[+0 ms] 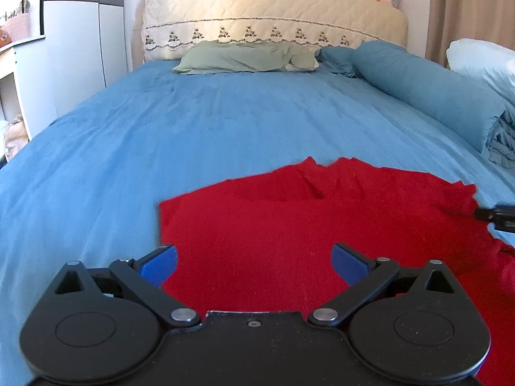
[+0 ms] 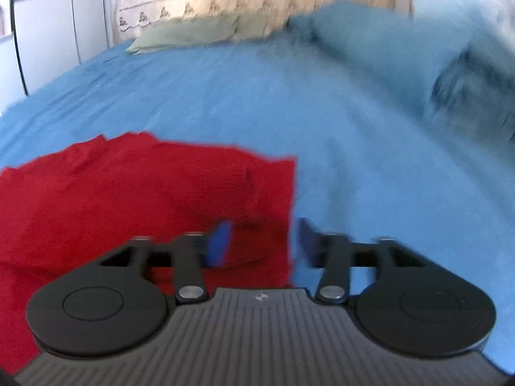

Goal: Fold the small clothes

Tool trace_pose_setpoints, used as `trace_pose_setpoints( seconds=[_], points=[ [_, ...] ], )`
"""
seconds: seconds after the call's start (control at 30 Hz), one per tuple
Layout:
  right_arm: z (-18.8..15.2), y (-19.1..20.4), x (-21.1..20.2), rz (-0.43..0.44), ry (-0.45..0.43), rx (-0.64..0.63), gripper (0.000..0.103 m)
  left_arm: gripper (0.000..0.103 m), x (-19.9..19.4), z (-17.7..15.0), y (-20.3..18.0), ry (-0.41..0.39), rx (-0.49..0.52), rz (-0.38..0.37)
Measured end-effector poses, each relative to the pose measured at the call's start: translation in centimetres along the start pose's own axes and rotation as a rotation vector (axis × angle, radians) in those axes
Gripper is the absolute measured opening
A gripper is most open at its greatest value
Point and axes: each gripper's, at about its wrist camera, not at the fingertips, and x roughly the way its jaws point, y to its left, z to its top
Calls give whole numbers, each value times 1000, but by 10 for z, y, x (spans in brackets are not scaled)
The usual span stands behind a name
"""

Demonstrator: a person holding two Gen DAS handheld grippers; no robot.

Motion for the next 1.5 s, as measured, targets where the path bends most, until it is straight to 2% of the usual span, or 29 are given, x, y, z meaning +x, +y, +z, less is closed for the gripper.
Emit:
trace_pose_setpoints(
  seconds=[0.07, 0.13, 0.23, 0.33, 0.4, 0.43, 0.6, 0.73, 0.83, 0.93, 1.03, 1.13, 1.27, 1.37, 1.5],
  points=[
    [1, 6, -15, 18, -105, -50, 95, 103, 4, 2, 1, 0, -8, -9],
    [5, 13, -17, 103, -123, -70, 95, 103, 10, 2, 1, 2, -11, -13],
    [5, 29, -1, 186, -79, -108, 95, 103, 20, 0, -1, 17, -4, -6],
    [2, 38, 28, 191, -10, -91, 95, 103, 34, -5, 1, 58, 7, 4],
    [-4, 37, 43, 193, 34, -55, 97, 103, 48, -11, 5, 125, 3, 23],
    [-9, 38, 43, 196, 25, -32, 98, 103, 53, -14, 8, 145, -4, 21],
    [-2, 31, 23, 216, 3, -15, 98, 103, 39, -5, 9, 140, -26, 33],
    [15, 14, -23, 218, -91, -7, 98, 103, -15, 13, 6, 24, -61, 34],
    [32, -2, -73, 206, -166, -2, 103, 103, -66, 36, -6, -47, -13, 85],
    [48, -19, -134, 211, -248, 15, 103, 103, -129, 48, -14, -134, 38, 118],
    [51, -28, -202, 176, -336, -47, 103, 103, -191, 49, -17, -178, 61, 132],
    [44, -31, -260, 154, -340, -109, 103, 103, -241, 37, -10, -191, 58, 94],
    [17, -43, -323, 190, -326, -102, 103, 103, -299, 3, 1, -168, 1, 5],
    [-8, -52, -357, 205, -300, -70, 103, 103, -321, -25, 1, -128, -37, -22],
    [-51, -62, -392, 213, -249, -40, 103, 103, -339, -77, 1, -64, -87, -22]
  ],
)
